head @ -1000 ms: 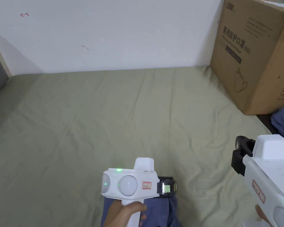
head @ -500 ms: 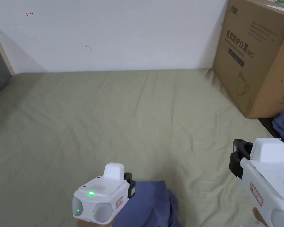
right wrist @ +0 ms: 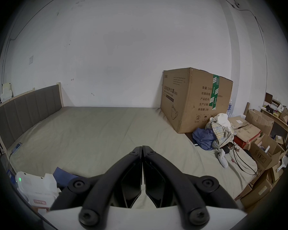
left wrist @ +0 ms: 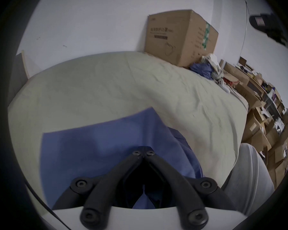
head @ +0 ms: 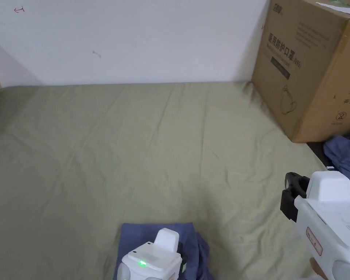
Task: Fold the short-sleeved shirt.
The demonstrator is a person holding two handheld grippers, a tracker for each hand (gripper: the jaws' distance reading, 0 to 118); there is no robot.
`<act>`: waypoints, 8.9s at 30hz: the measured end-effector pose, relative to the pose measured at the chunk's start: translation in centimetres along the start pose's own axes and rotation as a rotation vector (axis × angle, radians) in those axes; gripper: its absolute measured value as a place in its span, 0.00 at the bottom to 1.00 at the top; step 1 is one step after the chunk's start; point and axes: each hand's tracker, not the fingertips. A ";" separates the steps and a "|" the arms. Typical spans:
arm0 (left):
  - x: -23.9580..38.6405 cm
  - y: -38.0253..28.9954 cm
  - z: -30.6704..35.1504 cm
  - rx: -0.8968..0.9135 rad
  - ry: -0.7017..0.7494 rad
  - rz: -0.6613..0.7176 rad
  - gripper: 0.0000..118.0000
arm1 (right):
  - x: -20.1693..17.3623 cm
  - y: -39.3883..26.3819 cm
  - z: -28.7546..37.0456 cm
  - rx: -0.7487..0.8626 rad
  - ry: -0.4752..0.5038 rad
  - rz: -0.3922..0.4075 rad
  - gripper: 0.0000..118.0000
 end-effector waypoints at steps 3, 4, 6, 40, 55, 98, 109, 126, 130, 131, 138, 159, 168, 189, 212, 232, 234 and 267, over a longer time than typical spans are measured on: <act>1.0 -0.2 -1.0 -0.015 -0.008 0.005 0.00 | 0.5 -0.1 -0.1 -0.006 -0.010 -0.001 0.00; 1.3 -0.1 -1.1 -0.010 -0.012 0.005 0.00 | 0.7 -0.3 -0.2 -0.008 -0.014 -0.003 0.00; 2.0 0.1 -1.2 -0.015 -0.028 0.002 0.00 | 1.0 -0.3 -0.3 -0.013 -0.020 -0.005 0.00; -8.4 11.0 20.4 0.588 0.324 -0.009 0.00 | -4.5 4.6 3.3 0.176 0.063 0.009 0.00; -13.4 9.0 25.5 0.657 0.495 0.101 0.00 | -6.9 4.3 3.4 0.228 0.097 0.009 0.00; -17.8 1.9 8.8 -0.096 -0.083 0.604 0.82 | -17.3 -20.3 -10.6 -0.326 0.221 0.086 0.00; -17.3 0.5 1.7 -0.270 -0.226 0.531 0.70 | -16.8 -20.3 -10.7 -0.337 0.238 0.053 0.00; -18.8 2.0 4.8 -0.207 -0.206 0.459 0.19 | -14.6 -13.3 -8.7 -0.245 0.301 0.062 0.00; -23.2 2.7 8.1 -0.200 -0.113 0.420 0.19 | -14.0 -10.0 -7.9 -0.162 0.291 0.075 0.00; -24.7 2.8 9.2 -0.192 -0.078 0.411 0.18 | -13.9 -9.3 -7.7 -0.149 0.291 0.076 0.00; -36.6 2.8 16.8 -0.192 0.196 0.409 0.18 | -14.2 -5.6 -7.3 -0.068 0.285 0.067 0.00; -52.5 -2.1 19.7 -0.297 0.430 0.629 0.19 | -17.0 -4.0 -9.5 -0.077 0.259 0.109 0.00; -49.5 -1.5 19.0 -0.360 0.511 0.617 0.75 | -16.2 -4.0 -9.1 -0.081 0.255 0.113 0.00; -36.4 11.5 31.7 0.121 0.585 0.360 0.81 | -11.9 5.1 -2.9 0.143 0.242 0.029 0.00; -12.3 13.9 29.0 0.795 0.603 0.083 0.60 | -6.6 10.4 2.4 0.338 0.101 0.037 0.00; -9.5 12.8 25.6 0.778 0.498 0.017 0.00 | -6.6 8.7 2.6 0.328 0.064 0.030 0.00; -9.4 12.7 25.6 0.777 0.494 0.024 0.00 | -6.6 8.7 2.6 0.328 0.064 0.031 0.00; -9.1 12.4 25.7 0.782 0.513 0.005 0.00 | -6.6 8.8 2.9 0.331 0.063 0.041 0.00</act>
